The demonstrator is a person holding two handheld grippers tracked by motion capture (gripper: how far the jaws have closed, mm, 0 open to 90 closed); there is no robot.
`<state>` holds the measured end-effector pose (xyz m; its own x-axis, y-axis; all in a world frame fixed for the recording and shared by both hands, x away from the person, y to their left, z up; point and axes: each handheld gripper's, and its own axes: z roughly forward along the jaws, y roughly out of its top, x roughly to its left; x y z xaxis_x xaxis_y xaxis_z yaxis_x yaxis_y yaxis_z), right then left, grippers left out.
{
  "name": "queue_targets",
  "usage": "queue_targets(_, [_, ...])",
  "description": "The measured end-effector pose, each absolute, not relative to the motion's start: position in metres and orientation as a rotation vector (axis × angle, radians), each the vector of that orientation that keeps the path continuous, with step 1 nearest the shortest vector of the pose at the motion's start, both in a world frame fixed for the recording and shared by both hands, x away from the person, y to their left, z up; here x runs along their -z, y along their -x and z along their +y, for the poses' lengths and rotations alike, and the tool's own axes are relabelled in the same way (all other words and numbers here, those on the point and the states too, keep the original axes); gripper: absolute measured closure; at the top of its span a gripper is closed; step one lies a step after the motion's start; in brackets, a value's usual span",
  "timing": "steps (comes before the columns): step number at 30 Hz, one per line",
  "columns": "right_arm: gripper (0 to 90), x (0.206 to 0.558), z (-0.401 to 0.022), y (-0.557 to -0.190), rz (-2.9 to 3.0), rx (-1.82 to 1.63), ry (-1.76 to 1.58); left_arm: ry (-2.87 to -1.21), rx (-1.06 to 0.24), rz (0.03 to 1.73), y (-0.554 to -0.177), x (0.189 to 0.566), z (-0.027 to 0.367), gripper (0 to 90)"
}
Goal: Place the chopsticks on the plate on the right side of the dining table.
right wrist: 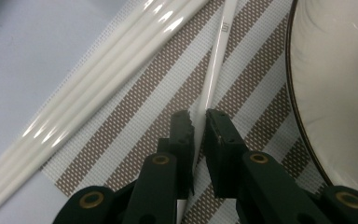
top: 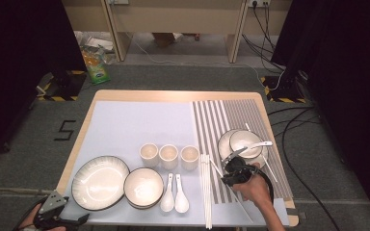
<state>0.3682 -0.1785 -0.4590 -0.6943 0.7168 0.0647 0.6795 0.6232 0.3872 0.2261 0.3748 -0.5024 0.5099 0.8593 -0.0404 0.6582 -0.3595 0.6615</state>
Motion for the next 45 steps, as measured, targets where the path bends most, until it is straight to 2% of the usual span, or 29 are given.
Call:
queue_targets(9, [83.9,0.456,-0.197,-0.365,2.765,-0.509,-1.197,-2.126,-0.423,1.234,-0.226,0.503,0.375,0.0])
queue_targets(23, [81.9,0.453,-0.231,-0.349,2.791,-0.427,-1.211,-2.124,-0.423,1.234,-0.226,0.503,0.375,0.0])
queue_targets(45, [84.5,0.449,-0.216,-0.357,2.894,-0.177,-1.084,-2.124,-0.425,1.231,-0.226,0.503,0.375,0.0])
